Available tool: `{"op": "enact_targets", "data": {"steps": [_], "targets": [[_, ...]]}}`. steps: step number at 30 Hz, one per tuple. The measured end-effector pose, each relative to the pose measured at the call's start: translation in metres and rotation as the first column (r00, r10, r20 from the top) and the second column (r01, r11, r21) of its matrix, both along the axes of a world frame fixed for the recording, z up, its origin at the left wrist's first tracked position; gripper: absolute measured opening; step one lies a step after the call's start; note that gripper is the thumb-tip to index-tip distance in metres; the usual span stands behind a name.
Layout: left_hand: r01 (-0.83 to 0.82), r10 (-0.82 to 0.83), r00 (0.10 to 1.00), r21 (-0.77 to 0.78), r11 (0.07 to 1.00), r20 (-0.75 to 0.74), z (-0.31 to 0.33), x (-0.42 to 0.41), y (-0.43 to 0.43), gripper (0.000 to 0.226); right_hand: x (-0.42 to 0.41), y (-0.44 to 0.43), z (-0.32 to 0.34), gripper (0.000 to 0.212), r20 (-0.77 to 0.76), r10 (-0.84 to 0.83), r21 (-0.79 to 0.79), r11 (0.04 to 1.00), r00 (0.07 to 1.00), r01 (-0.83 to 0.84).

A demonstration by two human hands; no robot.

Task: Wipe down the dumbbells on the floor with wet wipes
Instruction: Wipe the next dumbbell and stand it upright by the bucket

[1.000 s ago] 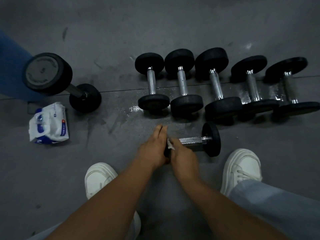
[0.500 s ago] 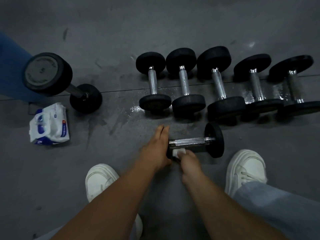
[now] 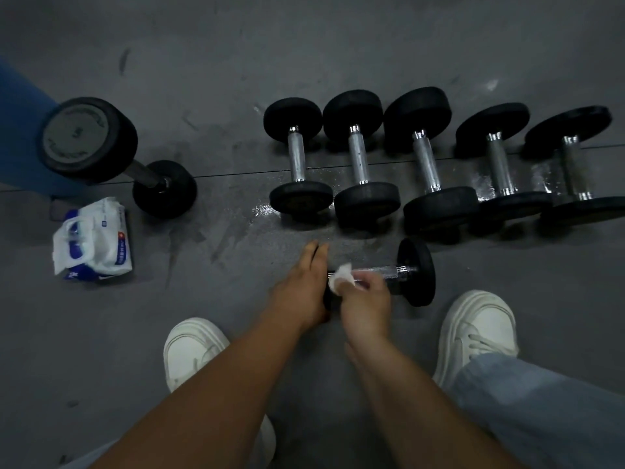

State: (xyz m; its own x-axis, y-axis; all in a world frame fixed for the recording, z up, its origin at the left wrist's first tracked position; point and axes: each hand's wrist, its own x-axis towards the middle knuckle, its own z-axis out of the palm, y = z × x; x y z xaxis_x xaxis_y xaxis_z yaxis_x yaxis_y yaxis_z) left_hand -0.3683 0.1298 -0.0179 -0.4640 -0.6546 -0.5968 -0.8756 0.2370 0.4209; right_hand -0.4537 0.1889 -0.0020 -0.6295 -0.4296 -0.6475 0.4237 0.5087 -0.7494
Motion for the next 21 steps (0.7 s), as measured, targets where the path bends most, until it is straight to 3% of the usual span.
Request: {"op": "enact_targets", "data": {"steps": [1,2,3,4,5,8,10,13,17,21], "targets": [[0.004,-0.004,1.000,-0.008,1.000,-0.002,-0.001,0.001,0.002,0.119,-0.009,-0.006,-0.003,0.006,-0.276,0.180,0.044,0.984,0.944,-0.174],[0.006,-0.006,1.000,-0.018,1.000,-0.009,-0.001,0.001,0.003,0.118,-0.016,-0.012,-0.006,0.007,-0.490,0.418,0.185,0.907,0.765,-0.378],[0.005,-0.005,1.000,-0.024,1.000,-0.015,-0.001,0.002,0.004,0.115,-0.019,-0.013,-0.014,0.013,-0.592,0.617,0.363,0.779,0.518,-0.512],[0.001,-0.001,1.000,-0.026,1.000,-0.022,-0.001,0.001,0.004,0.113,-0.021,-0.010,-0.021,0.021,-0.586,0.732,0.485,0.660,0.348,-0.574],[-0.005,0.005,1.000,-0.021,1.000,-0.026,-0.001,0.001,0.003,0.111,-0.018,-0.001,-0.027,0.030,-0.565,0.777,0.520,0.597,0.277,-0.611],[-0.025,0.025,0.999,-0.002,1.000,-0.031,0.001,-0.001,0.002,0.111,-0.014,0.029,-0.030,0.051,-0.602,0.773,0.492,0.556,0.200,-0.670],[-0.020,0.021,0.999,0.012,1.000,-0.028,0.003,-0.003,0.001,0.114,-0.020,0.026,-0.029,0.056,-0.585,0.808,0.561,0.460,0.064,-0.688],[-0.009,0.009,1.000,0.008,1.000,-0.003,0.004,-0.002,0.001,0.113,-0.026,0.004,-0.031,0.053,-0.476,0.879,0.605,0.356,0.034,-0.712],[-0.007,0.007,1.000,0.006,1.000,-0.010,0.006,-0.001,0.003,0.115,-0.021,0.022,-0.023,0.053,-0.571,0.819,0.587,0.458,0.059,-0.668],[-0.006,0.006,1.000,-0.003,1.000,-0.010,0.004,-0.002,0.001,0.114,-0.030,0.000,-0.028,0.044,-0.491,0.870,0.608,0.375,0.039,-0.700]]}}
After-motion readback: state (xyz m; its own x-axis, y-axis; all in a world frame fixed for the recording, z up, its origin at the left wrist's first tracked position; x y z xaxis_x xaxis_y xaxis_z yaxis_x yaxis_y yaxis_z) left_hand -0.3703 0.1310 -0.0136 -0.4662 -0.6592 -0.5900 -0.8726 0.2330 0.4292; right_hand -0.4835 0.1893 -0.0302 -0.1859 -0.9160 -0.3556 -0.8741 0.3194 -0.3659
